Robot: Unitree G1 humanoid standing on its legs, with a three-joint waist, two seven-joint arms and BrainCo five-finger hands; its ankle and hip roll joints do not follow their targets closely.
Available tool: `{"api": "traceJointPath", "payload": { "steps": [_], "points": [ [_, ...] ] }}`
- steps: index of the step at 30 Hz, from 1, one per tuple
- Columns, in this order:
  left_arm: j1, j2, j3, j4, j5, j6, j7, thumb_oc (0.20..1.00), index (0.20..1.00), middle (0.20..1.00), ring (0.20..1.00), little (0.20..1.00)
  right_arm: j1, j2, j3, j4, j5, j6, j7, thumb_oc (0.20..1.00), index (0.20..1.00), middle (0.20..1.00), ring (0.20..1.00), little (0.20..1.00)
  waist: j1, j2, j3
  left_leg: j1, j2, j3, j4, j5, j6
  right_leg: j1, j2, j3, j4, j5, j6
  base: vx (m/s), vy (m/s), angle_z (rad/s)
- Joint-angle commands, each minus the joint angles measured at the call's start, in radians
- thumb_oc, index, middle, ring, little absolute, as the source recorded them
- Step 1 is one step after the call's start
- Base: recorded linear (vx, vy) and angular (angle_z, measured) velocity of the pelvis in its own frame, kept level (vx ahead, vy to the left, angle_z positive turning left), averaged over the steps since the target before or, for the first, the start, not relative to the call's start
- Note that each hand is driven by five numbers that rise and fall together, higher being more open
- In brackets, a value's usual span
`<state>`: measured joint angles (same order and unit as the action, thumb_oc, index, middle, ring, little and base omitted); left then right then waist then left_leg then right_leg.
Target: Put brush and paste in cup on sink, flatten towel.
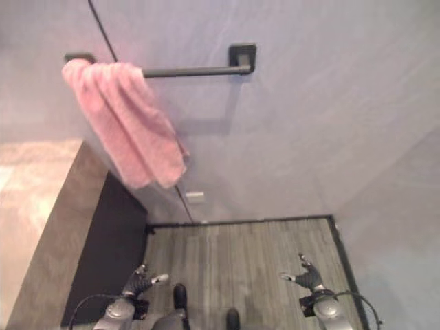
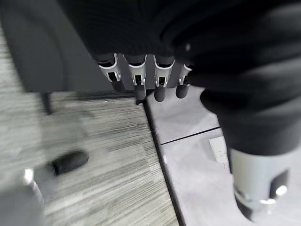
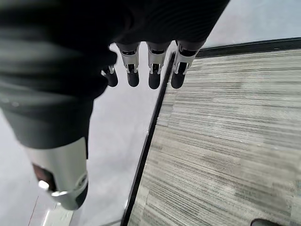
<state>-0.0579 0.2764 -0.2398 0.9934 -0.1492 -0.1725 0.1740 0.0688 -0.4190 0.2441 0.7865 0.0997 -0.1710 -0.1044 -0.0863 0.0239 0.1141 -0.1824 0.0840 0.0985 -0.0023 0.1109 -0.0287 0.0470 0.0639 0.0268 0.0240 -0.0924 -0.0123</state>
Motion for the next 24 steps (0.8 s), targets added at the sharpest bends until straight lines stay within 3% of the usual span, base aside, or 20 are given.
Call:
{"api": "traceJointPath", "payload": {
  "steps": [1,3,4,7,8,11,18,21,22,23,24],
  "points": [
    [-0.031,0.070,0.018,-0.045,0.006,-0.033,0.020,1.000,1.000,1.000,1.000,1.000,0.012,0.018,-0.009,-0.105,-0.029,-0.023,-0.005,1.000,1.000,1.000,1.000,1.000,0.008,-0.056,0.000,0.000,-0.042,0.035,0.074,-0.039,0.017,-0.149,-0.138,0.067,0.400,0.080,0.147,0.10,0.204,-0.46],
    [-0.036,0.079,0.016,-0.052,0.008,-0.034,0.022,1.000,1.000,1.000,1.000,1.000,0.004,0.023,-0.005,-0.111,-0.029,-0.027,-0.006,1.000,1.000,1.000,1.000,1.000,0.005,-0.054,0.011,0.015,-0.043,0.042,0.069,-0.041,0.022,-0.182,-0.127,0.073,0.447,0.101,0.147,0.07,0.170,-0.30],
    [-0.036,0.084,0.020,-0.053,0.010,-0.034,0.025,1.000,1.000,1.000,1.000,1.000,0.004,0.030,0.000,-0.129,-0.033,-0.029,-0.007,1.000,1.000,1.000,1.000,1.000,0.004,-0.050,0.019,0.031,-0.044,0.054,0.065,-0.053,0.027,-0.207,-0.131,0.043,0.475,0.106,0.144,0.12,0.162,-0.08],
    [-0.029,0.086,0.020,-0.061,0.014,-0.039,0.022,1.000,1.000,1.000,1.000,1.000,0.005,0.028,0.003,-0.128,-0.066,-0.030,-0.024,1.000,1.000,1.000,1.000,1.000,-0.004,-0.041,0.015,0.077,-0.056,0.063,0.032,-0.066,0.025,-0.222,-0.151,-0.012,0.363,0.090,0.146,0.16,0.077,-0.20],
    [-0.019,0.083,0.025,-0.070,0.006,-0.046,0.024,1.000,1.000,1.000,1.000,1.000,0.002,0.027,-0.008,-0.114,-0.060,-0.032,-0.029,1.000,1.000,1.000,1.000,1.000,-0.007,-0.039,0.008,0.099,-0.055,0.065,0.015,-0.081,0.013,-0.243,-0.187,-0.030,0.176,0.131,0.160,0.12,-0.050,-0.12],
    [-0.008,0.086,0.022,-0.087,0.005,-0.052,0.019,1.000,1.000,1.000,1.000,1.000,0.005,0.021,-0.008,-0.122,-0.077,-0.024,-0.025,1.000,1.000,1.000,1.000,1.000,-0.010,-0.055,0.012,0.123,-0.053,0.055,0.024,-0.092,0.004,-0.224,-0.210,-0.022,0.104,0.174,0.184,0.19,-0.073,-0.04],
    [0.074,0.109,-0.011,-0.201,0.066,-0.049,-0.022,1.000,1.000,1.000,1.000,1.000,0.022,-0.018,-0.044,-0.123,-0.068,-0.027,-0.013,1.000,1.000,1.000,1.000,1.000,0.014,-0.059,-0.022,0.129,-0.035,0.043,-0.027,-0.068,-0.022,-0.147,-0.204,-0.060,-0.018,0.172,0.173,0.07,-0.092,0.14],
    [0.154,0.172,-0.059,-0.365,0.141,-0.033,-0.095,1.000,1.000,1.000,1.000,1.000,0.019,-0.037,-0.071,-0.172,-0.030,-0.035,0.009,1.000,1.000,1.000,1.000,1.000,0.020,-0.047,-0.022,0.128,-0.024,0.029,-0.057,-0.046,-0.034,-0.135,-0.199,-0.078,-0.028,0.166,0.171,0.04,-0.067,0.15],
    [0.176,0.222,-0.082,-0.451,0.197,-0.037,-0.126,1.000,1.000,1.000,1.000,1.000,0.014,-0.045,-0.079,-0.182,-0.023,-0.040,0.016,1.000,1.000,1.000,1.000,1.000,0.022,-0.041,-0.021,0.127,-0.021,0.026,-0.064,-0.042,-0.038,-0.135,-0.199,-0.081,-0.031,0.165,0.172,0.05,-0.037,0.19],
    [0.195,0.327,-0.118,-0.620,0.297,-0.057,-0.175,1.000,1.000,1.000,1.000,1.000,0.007,-0.055,-0.090,-0.193,-0.016,-0.049,0.019,1.000,1.000,1.000,1.000,1.000,0.024,-0.034,-0.019,0.131,-0.018,0.023,-0.073,-0.043,-0.043,-0.130,-0.198,-0.089,-0.031,0.160,0.174,0.03,-0.023,0.19],
    [0.201,0.333,-0.114,-0.631,0.296,-0.052,-0.180,1.000,1.000,1.000,1.000,1.000,0.008,-0.053,-0.089,-0.194,-0.017,-0.049,0.020,1.000,1.000,1.000,1.000,1.000,0.024,-0.037,-0.022,0.127,-0.018,0.023,-0.074,-0.038,-0.043,-0.134,-0.197,-0.088,-0.032,0.164,0.174,0.04,-0.028,0.19]
  ]
}}
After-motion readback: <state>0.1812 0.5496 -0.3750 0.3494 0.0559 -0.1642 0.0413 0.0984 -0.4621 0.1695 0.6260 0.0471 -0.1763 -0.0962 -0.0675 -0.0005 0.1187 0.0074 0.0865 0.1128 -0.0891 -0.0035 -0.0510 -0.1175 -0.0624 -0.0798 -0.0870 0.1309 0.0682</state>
